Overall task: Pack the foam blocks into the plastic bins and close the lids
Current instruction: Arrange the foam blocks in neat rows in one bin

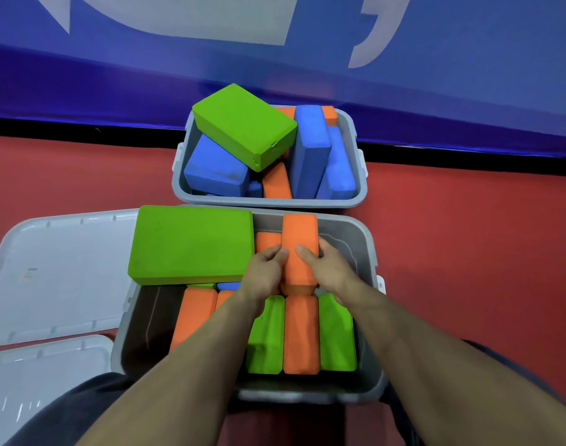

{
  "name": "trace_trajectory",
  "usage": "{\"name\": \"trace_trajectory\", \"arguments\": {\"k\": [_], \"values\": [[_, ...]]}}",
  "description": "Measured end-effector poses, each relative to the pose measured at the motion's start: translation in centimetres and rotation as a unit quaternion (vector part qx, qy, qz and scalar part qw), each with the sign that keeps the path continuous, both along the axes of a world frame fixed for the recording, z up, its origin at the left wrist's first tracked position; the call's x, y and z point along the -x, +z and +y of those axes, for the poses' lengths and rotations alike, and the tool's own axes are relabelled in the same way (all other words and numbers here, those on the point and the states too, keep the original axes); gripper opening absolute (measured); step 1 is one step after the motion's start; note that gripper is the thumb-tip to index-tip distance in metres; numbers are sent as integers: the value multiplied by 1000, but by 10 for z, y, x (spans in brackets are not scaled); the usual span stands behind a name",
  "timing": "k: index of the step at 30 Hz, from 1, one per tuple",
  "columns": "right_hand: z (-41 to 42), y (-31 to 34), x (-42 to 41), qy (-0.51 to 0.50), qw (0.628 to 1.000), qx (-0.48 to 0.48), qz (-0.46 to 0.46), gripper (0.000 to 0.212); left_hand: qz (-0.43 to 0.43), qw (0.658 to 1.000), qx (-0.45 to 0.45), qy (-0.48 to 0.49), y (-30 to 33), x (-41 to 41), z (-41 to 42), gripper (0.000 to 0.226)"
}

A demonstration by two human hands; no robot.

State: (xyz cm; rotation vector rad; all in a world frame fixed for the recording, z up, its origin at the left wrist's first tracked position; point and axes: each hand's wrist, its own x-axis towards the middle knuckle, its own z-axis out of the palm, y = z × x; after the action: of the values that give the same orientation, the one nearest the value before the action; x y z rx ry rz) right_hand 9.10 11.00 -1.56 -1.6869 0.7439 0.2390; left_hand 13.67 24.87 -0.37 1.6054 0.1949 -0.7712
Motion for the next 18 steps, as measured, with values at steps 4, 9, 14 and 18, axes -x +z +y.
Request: {"name": "trace_trajectory", "arguments": {"k": [4,9,14,18], "values": [[-4,-16,-1,1,998,-27,48,45,-38,998,-52,-7,-21,-1,-5,15],[-10,-56,-4,13,994,1,110,76,-49,976,-213,-2,-52,4,-13,32],[-16,-77,-18,40,988,54,136,69,-12,956,-293,11,-71,4,-16,52],[-21,-97,-23,55,987,76,135,95,-46,935,-351,25,-79,9,-17,47]]}}
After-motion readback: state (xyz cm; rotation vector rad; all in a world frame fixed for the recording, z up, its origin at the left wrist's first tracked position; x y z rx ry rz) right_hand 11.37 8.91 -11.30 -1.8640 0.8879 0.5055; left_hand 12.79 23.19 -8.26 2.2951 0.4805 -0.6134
